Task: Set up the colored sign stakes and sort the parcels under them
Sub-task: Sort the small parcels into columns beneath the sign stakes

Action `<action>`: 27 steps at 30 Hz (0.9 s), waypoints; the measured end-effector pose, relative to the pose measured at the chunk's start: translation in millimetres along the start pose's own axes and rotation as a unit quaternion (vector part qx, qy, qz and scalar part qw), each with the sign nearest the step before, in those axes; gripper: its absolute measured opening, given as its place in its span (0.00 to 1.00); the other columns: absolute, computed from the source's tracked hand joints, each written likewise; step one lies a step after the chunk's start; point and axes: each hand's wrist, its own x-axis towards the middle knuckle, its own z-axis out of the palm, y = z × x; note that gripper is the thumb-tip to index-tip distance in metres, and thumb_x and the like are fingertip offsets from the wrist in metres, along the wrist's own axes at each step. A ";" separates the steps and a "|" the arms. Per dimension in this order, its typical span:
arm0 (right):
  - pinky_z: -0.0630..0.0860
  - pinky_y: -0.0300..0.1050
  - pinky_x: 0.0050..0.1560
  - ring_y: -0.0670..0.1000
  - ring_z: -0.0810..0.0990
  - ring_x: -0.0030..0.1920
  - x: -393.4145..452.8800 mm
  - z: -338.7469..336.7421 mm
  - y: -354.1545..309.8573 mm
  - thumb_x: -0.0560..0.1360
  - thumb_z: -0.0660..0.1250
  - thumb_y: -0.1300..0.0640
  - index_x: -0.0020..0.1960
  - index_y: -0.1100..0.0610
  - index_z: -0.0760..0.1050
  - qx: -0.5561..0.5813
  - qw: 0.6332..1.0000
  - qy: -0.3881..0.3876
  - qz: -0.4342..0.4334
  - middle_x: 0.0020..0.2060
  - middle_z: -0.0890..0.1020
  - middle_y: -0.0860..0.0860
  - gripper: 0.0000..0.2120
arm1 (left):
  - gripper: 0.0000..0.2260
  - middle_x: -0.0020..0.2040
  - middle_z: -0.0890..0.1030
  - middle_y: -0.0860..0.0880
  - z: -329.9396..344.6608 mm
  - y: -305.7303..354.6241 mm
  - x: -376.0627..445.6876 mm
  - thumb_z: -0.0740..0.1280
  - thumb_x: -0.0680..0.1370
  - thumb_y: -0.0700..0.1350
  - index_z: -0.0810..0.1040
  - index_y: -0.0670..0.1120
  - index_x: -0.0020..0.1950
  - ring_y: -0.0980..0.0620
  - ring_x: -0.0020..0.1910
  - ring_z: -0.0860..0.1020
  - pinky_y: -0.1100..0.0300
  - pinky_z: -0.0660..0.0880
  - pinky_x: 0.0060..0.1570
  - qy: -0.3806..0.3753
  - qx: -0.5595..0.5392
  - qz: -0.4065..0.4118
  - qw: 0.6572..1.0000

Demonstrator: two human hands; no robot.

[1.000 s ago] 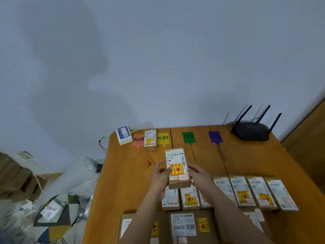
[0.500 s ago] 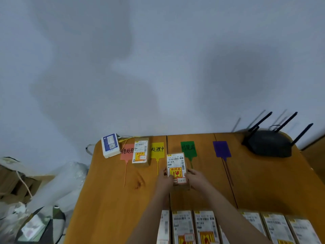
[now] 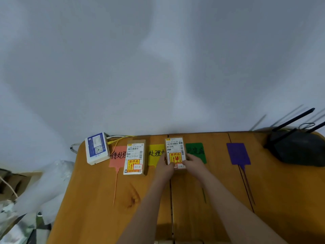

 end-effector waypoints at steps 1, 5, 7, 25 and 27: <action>0.73 0.35 0.41 0.49 0.79 0.54 1.9 0.7 1.6 0.79 0.61 0.64 0.71 0.55 0.72 -0.006 1.000 0.001 0.000 0.62 0.80 0.54 0.20 | 0.23 0.68 0.74 0.50 0.7 -2.0 0.6 0.63 0.80 0.38 0.66 0.50 0.74 0.49 0.67 0.73 0.61 0.69 0.55 0.002 0.001 -0.001 1.000; 0.72 0.36 0.46 0.47 0.74 0.53 0.7 2.5 3.8 0.79 0.61 0.66 0.72 0.58 0.69 -0.015 1.000 0.017 0.002 0.65 0.77 0.55 0.22 | 0.24 0.71 0.73 0.48 1.2 -7.7 1.9 0.62 0.80 0.38 0.64 0.50 0.76 0.48 0.68 0.71 0.61 0.69 0.55 0.001 0.019 0.000 1.000; 0.72 0.43 0.56 0.50 0.73 0.59 -5.7 1.5 3.4 0.79 0.61 0.65 0.74 0.58 0.65 -0.014 0.999 0.033 0.016 0.68 0.74 0.55 0.24 | 0.25 0.73 0.70 0.47 -1.6 -7.1 -1.6 0.63 0.81 0.39 0.62 0.49 0.77 0.47 0.70 0.70 0.60 0.69 0.55 0.005 0.012 -0.007 1.000; 0.76 0.52 0.57 0.55 0.76 0.54 -220.1 -3.0 22.0 0.80 0.59 0.59 0.68 0.60 0.70 0.075 0.996 0.038 0.042 0.56 0.77 0.56 0.17 | 0.20 0.51 0.76 0.44 -51.0 3.8 -232.7 0.58 0.81 0.42 0.67 0.47 0.74 0.49 0.47 0.74 0.51 0.74 0.53 0.024 -0.054 -0.080 0.995; 0.77 0.51 0.56 0.56 0.77 0.56 -241.5 7.0 35.0 0.81 0.57 0.57 0.70 0.60 0.68 0.082 0.995 0.018 0.046 0.60 0.76 0.57 0.18 | 0.20 0.61 0.75 0.42 -54.9 -6.4 -259.9 0.58 0.81 0.43 0.66 0.46 0.74 0.43 0.58 0.74 0.48 0.74 0.59 0.016 -0.067 -0.090 0.994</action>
